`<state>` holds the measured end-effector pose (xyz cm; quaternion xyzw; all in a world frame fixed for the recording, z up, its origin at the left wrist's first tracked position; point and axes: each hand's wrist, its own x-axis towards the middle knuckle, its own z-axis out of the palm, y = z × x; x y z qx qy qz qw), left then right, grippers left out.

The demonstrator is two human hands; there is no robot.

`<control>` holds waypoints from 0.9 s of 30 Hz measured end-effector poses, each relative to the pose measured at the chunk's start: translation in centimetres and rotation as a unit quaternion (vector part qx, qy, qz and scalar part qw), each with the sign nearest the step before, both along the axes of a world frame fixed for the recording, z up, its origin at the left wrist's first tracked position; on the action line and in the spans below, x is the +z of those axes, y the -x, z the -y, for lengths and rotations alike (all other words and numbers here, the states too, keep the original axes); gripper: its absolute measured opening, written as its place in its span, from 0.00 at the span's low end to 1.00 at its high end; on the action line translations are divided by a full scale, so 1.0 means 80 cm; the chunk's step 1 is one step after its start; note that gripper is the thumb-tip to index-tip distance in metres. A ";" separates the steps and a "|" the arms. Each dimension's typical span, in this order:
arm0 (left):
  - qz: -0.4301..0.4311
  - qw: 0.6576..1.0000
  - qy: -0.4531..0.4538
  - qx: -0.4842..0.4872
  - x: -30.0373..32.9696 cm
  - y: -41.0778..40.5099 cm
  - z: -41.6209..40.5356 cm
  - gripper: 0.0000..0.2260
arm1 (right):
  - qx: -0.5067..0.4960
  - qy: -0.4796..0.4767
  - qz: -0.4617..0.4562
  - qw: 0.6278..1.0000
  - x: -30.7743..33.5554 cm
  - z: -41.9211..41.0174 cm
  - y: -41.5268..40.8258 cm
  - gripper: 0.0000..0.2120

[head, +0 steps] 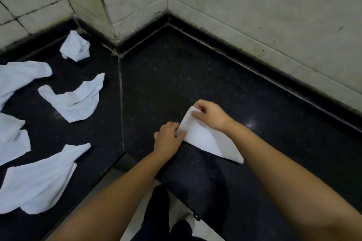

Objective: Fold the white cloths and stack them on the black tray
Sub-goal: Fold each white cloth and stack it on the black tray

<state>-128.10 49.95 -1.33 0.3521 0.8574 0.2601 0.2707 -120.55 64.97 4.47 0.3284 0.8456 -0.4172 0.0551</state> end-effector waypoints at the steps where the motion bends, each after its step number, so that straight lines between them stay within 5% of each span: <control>1: 0.035 0.999 -0.037 0.010 0.016 0.009 -0.009 0.07 | -0.015 -0.012 -0.036 0.999 0.015 -0.006 -0.004 0.04; 10: -0.081 0.954 -0.287 -0.031 0.170 0.040 -0.031 0.04 | -0.098 -0.057 -0.299 0.947 0.123 -0.015 -0.054 0.10; 16: -0.116 0.962 -0.239 -0.070 0.085 0.001 0.044 0.07 | -0.092 0.026 -0.230 0.969 0.032 0.040 -0.114 0.04; 21: -0.035 0.982 -0.130 -0.133 0.005 -0.037 0.104 0.06 | -0.090 0.105 -0.122 0.983 -0.045 0.094 -0.165 0.04; 27: 0.032 0.989 -0.127 -0.067 0.013 -0.021 0.087 0.05 | -0.121 0.123 -0.135 0.976 -0.042 0.084 -0.152 0.02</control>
